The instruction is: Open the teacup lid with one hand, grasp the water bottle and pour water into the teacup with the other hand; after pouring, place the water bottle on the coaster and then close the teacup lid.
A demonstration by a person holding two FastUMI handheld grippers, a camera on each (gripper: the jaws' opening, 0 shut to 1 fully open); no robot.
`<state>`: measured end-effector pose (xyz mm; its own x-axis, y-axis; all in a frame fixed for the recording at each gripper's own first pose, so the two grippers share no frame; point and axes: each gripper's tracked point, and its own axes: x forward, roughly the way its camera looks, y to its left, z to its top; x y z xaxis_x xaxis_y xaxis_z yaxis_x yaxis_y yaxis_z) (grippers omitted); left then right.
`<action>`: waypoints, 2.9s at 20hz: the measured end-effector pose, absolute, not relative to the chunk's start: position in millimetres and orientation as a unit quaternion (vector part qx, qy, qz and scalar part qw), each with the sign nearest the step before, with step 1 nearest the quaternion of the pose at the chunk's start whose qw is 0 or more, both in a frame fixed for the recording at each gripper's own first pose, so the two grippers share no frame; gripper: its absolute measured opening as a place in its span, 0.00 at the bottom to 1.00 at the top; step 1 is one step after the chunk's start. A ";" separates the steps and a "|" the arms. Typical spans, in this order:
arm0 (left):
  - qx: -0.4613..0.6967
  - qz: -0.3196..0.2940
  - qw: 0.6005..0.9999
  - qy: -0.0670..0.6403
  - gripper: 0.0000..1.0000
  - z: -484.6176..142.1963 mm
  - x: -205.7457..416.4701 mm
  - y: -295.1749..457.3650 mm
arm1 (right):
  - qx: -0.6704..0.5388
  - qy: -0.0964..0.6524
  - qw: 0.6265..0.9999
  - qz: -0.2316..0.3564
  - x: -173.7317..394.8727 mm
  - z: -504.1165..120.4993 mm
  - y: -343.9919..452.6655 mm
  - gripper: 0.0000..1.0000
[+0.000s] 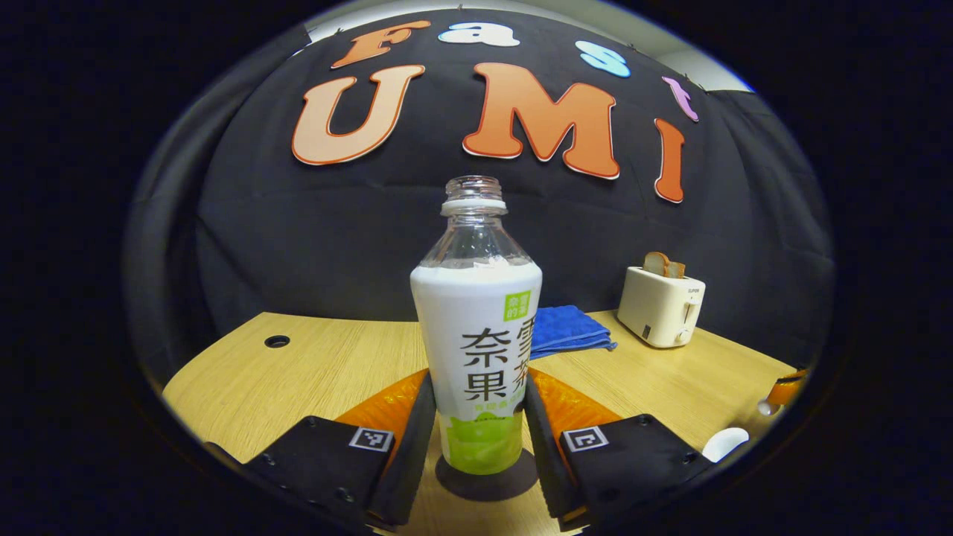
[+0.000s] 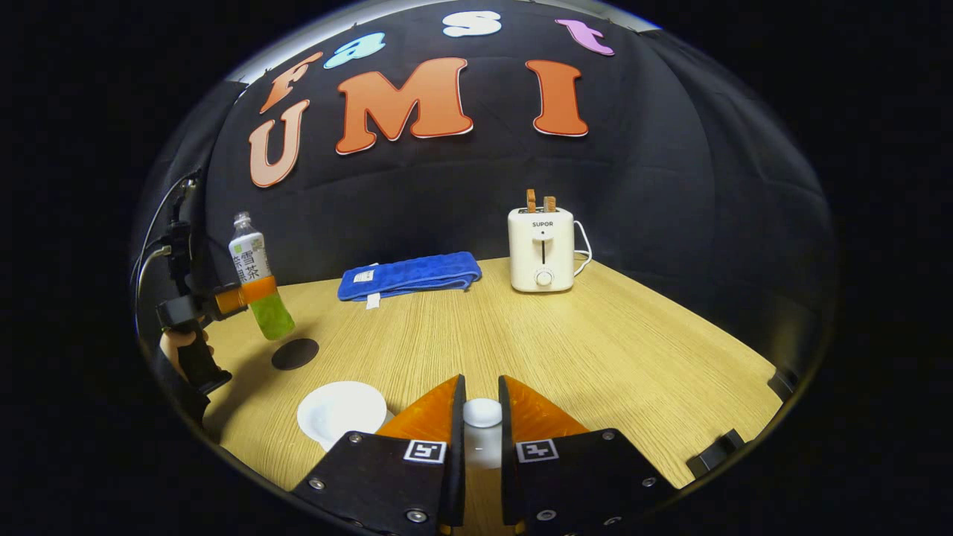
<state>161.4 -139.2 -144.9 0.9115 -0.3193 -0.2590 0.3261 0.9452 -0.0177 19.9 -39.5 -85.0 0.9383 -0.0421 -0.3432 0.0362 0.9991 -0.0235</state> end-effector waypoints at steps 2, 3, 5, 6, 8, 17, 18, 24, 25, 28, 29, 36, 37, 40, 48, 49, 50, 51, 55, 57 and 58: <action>0.019 -0.165 0.976 0.142 0.68 -158.6 162.9 -140.1 | -0.008 0.176 0.984 -0.021 20.4 -86.6 -41.2 0.20; 0.022 -0.165 0.975 0.147 0.67 -162.9 161.5 -140.8 | -0.008 0.178 0.984 -0.022 21.0 -88.0 -41.1 0.20; 0.021 -0.170 0.973 0.153 0.67 -171.1 160.3 -143.7 | -0.009 0.181 0.983 -0.022 22.2 -90.6 -41.1 0.20; 0.020 -0.171 0.972 0.157 0.69 -176.5 160.7 -145.8 | -0.009 0.182 0.983 -0.022 22.3 -90.7 -41.1 0.20; 0.025 -0.172 0.972 0.157 0.67 -180.0 161.1 -146.6 | -0.010 0.182 0.983 -0.021 22.7 -89.9 -39.9 0.20; 0.054 -0.175 0.973 0.137 0.71 -179.7 163.1 -149.0 | -0.010 0.187 0.982 -0.014 22.6 -93.3 -34.0 0.20; 0.052 -0.176 0.973 0.137 0.71 -179.8 163.5 -149.1 | -0.009 0.186 0.982 -0.015 22.4 -93.2 -34.6 0.20; 0.049 -0.174 0.974 0.135 0.71 -185.2 158.0 -146.7 | -0.008 0.187 0.982 -0.016 20.0 -93.3 -36.9 0.20; 0.053 -0.174 0.973 0.144 0.72 -190.4 156.2 -146.1 | -0.008 0.188 0.982 -0.017 20.2 -93.8 -37.4 0.20; 0.060 -0.172 0.973 0.144 0.72 -192.2 154.7 -145.6 | -0.006 0.187 0.982 -0.018 19.6 -94.1 -38.5 0.20; 0.059 -0.173 0.973 0.143 0.74 -191.3 154.5 -144.9 | -0.005 0.188 0.982 -0.017 19.7 -94.4 -38.5 0.20; 0.050 -0.172 0.973 0.144 1.00 -188.2 148.7 -145.7 | -0.006 0.187 0.982 -0.016 20.2 -93.2 -37.2 0.20; 0.050 -0.172 0.973 0.143 1.00 -185.6 146.3 -145.1 | -0.006 0.186 0.982 -0.015 21.2 -91.9 -35.8 0.20; 0.046 -0.167 0.975 0.137 1.00 -178.2 135.6 -138.8 | -0.006 0.179 0.984 -0.005 24.1 -84.7 -27.1 0.20; 0.029 -0.152 0.982 0.113 1.00 -150.5 93.8 -109.5 | -0.019 0.153 0.986 0.057 33.4 -66.9 31.3 0.20; 0.026 -0.148 0.983 0.109 0.99 -145.6 89.4 -104.8 | -0.020 0.153 0.986 0.066 33.4 -68.1 40.1 0.20; 0.025 -0.144 0.984 0.105 1.00 -141.6 85.3 -100.8 | -0.021 0.154 0.985 0.073 34.1 -70.4 47.7 0.20; 0.024 -0.138 0.985 0.101 1.00 -138.3 81.6 -95.6 | -0.022 0.156 0.984 0.080 34.3 -72.9 54.5 0.20; 0.016 -0.126 0.987 0.094 0.99 -128.1 69.2 -76.8 | -0.026 0.163 0.981 0.099 35.6 -82.9 75.5 0.20; 0.012 -0.120 0.988 0.096 0.99 -129.5 66.5 -67.7 | -0.034 0.168 0.980 0.104 36.5 -89.0 82.3 0.20; 0.010 -0.116 0.989 0.096 0.99 -128.4 65.8 -63.3 | -0.036 0.171 0.979 0.107 36.0 -91.8 85.3 0.20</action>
<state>65.8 -63.3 -128.4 0.9548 -0.2272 -0.1918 0.2310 0.9730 -0.0031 36.0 85.3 -91.8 0.9187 0.1965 -0.3427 -0.2209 0.9747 -0.0333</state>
